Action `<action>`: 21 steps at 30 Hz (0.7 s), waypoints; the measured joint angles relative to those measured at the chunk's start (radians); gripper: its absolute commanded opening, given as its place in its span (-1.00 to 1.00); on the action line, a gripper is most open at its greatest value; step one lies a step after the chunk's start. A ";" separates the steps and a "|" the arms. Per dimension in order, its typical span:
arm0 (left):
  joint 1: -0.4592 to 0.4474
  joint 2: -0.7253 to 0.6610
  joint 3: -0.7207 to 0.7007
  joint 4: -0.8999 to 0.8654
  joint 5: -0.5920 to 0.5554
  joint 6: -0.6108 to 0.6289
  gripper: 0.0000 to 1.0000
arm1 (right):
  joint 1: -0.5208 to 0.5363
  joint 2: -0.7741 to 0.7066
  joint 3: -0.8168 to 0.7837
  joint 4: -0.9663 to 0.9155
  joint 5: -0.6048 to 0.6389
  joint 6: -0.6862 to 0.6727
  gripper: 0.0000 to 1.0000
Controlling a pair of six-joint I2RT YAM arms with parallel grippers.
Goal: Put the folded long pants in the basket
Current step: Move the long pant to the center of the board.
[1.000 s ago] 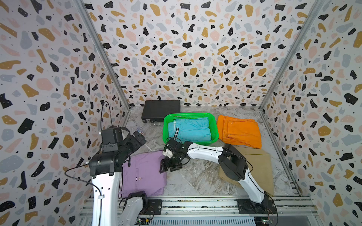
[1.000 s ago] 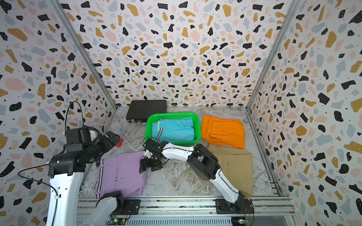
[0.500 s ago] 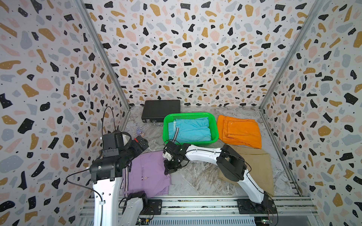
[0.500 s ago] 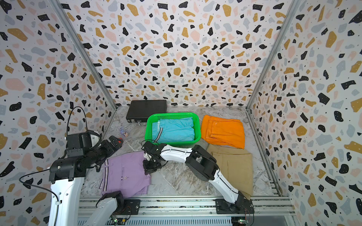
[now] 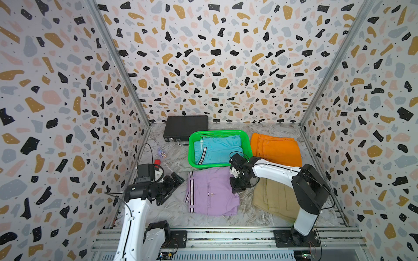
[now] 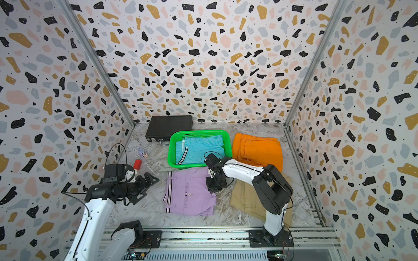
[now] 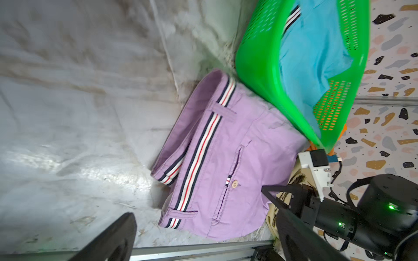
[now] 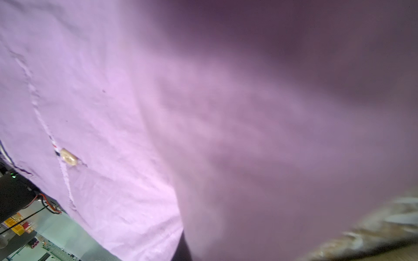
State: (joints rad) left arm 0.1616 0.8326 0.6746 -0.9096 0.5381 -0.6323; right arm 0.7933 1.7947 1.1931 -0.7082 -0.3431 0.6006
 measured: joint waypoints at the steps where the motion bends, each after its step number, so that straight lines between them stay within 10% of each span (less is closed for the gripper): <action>1: -0.007 0.011 -0.043 0.030 0.018 -0.019 1.00 | -0.002 0.001 0.000 0.000 -0.001 -0.004 -1.00; 21: -0.214 0.284 -0.228 0.524 -0.095 -0.127 1.00 | -0.004 0.021 0.007 -0.004 -0.004 -0.042 -1.00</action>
State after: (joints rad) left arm -0.0525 1.1168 0.4465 -0.3859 0.4431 -0.7593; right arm 0.7891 1.8156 1.1999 -0.7120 -0.3473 0.5591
